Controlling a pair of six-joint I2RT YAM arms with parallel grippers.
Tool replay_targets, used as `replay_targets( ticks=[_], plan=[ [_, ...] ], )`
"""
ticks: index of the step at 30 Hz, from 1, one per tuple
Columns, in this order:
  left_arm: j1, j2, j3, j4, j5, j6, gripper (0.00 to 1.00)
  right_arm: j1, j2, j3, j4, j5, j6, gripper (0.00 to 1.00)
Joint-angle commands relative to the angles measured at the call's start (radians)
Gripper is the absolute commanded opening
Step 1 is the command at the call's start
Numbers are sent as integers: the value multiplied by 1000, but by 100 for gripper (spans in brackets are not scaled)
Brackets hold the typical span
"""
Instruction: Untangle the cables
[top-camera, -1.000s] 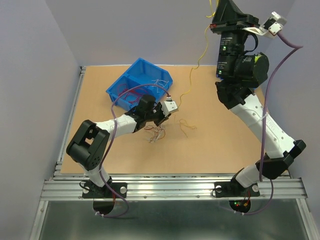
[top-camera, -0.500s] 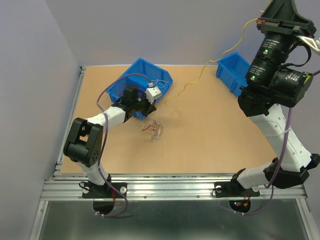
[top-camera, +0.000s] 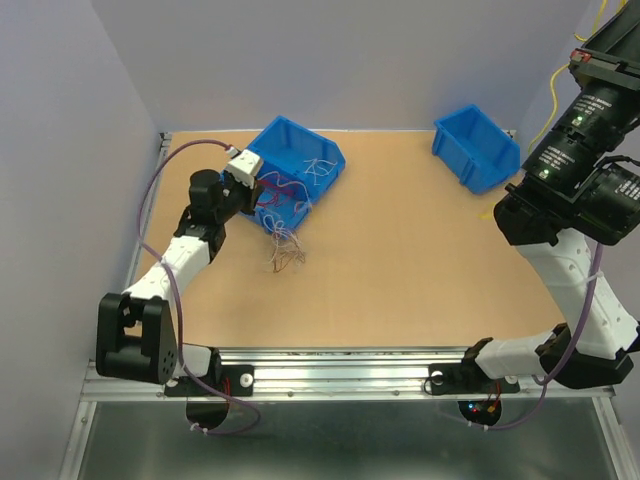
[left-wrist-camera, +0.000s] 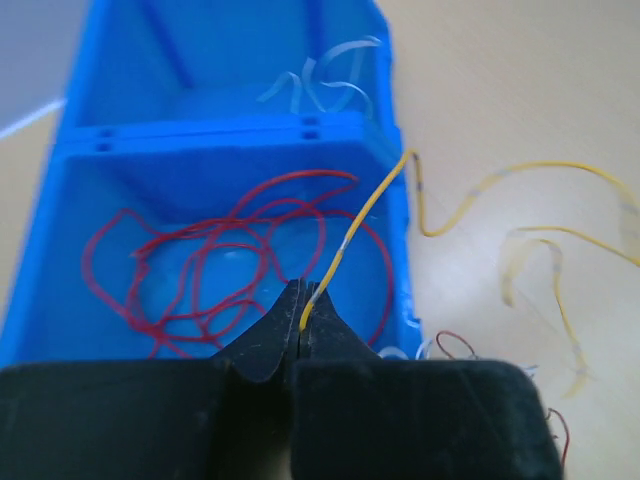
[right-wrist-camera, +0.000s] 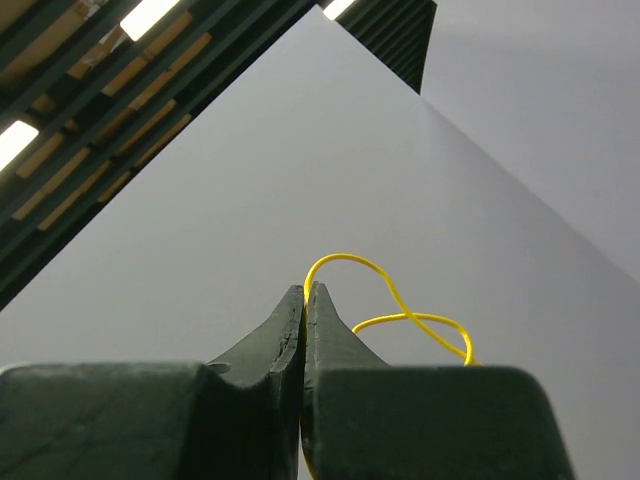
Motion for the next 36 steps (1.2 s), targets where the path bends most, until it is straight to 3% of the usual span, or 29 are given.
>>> replay_targets(
  ticks=[1, 4, 8, 12, 19, 26, 36],
  plan=[
    [49, -124, -67, 166, -85, -108, 0, 2, -38, -19, 124, 59, -78, 0],
    [85, -172, -110, 239, -36, -134, 0, 2, -55, -58, 127, 38, -79, 0],
    [79, -202, -136, 261, 175, -105, 0, 0, -48, -104, 130, 30, -101, 1],
    [56, -200, -146, 256, 227, -73, 0, -59, 30, -113, 145, 47, -84, 1],
    [-18, -238, -178, 249, 218, -2, 0, -251, 155, -134, 142, 116, 172, 1],
    [-113, -200, -149, 163, 244, 82, 0, -365, 333, -21, 104, 121, 286, 1],
    [-213, -172, -141, 101, 148, 173, 0, -506, 713, 353, 81, 122, 313, 0]
  ],
)
